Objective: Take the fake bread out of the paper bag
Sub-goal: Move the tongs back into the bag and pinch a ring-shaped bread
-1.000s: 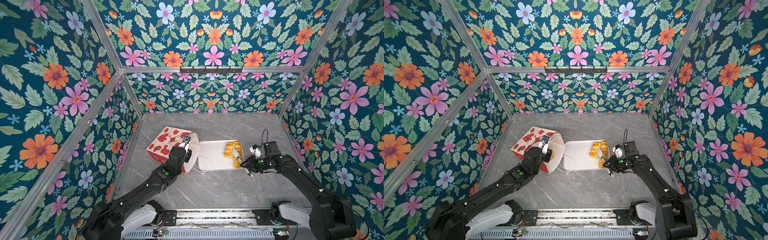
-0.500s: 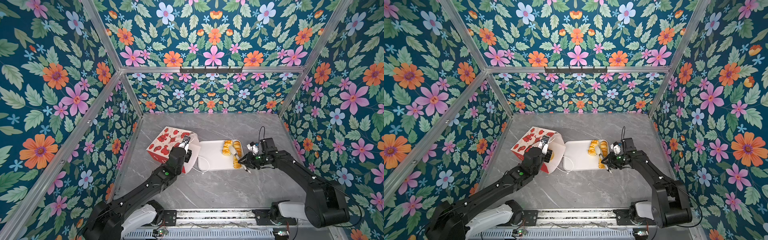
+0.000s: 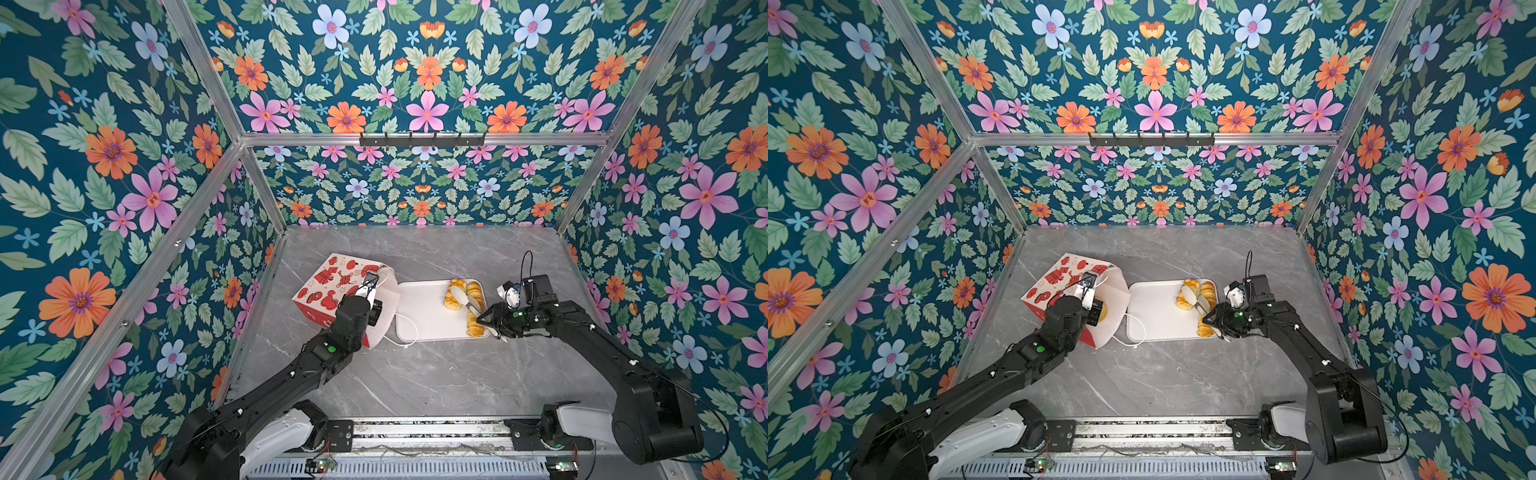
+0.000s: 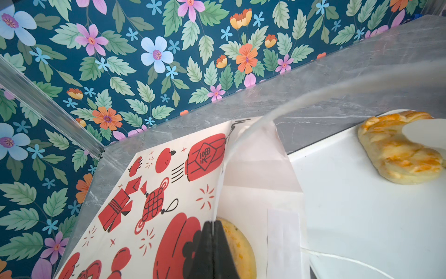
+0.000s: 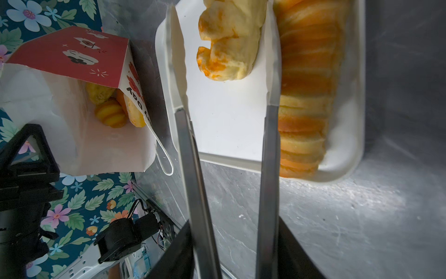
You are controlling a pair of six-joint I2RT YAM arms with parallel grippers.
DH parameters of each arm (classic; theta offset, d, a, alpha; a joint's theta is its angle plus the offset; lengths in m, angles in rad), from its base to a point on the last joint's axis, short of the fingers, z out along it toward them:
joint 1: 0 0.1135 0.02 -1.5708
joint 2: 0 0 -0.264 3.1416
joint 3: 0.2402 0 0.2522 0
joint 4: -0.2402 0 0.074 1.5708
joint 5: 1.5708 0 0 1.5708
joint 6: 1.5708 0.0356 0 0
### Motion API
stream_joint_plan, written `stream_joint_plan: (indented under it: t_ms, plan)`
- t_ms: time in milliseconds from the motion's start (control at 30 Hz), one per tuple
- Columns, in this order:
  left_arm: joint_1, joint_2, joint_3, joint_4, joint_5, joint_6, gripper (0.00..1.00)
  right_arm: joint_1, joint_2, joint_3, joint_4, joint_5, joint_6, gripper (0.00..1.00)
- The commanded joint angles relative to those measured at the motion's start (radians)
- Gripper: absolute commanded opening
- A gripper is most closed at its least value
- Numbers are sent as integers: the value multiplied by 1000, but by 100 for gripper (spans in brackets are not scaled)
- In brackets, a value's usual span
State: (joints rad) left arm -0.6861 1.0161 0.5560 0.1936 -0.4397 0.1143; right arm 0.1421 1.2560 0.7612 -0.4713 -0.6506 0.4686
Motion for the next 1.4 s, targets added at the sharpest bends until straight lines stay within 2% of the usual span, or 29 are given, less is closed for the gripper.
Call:
stream_joint_plan:
  t_ms: [0, 367, 467, 600, 767, 900, 1033, 1367]
  plan:
    - [2, 6, 7, 40, -4, 7, 0, 1, -47, 2, -6, 12, 4, 49]
    - [2, 13, 25, 40, 2, 13, 0, 25, -171, 64, -94, -3, -16, 44]
    - [2, 14, 30, 37, 3, 17, 0, 118, -165, 84, -123, 43, -29, 41]
    - [2, 18, 36, 29, 5, 20, 0, 297, -131, 105, -90, 79, 3, 40]
    - [2, 32, 39, 25, 11, 14, 0, 483, -36, 176, -4, 103, 39, 40]
    - [2, 53, 40, 33, 23, 7, 0, 562, 95, 257, 67, 100, 39, 44]
    - [1, 66, 41, 41, 31, 2, 0, 593, 221, 343, 94, 95, 22, 45]
    - [0, 66, 36, 50, 50, -7, 0, 593, 461, 480, 112, 79, 11, 44]
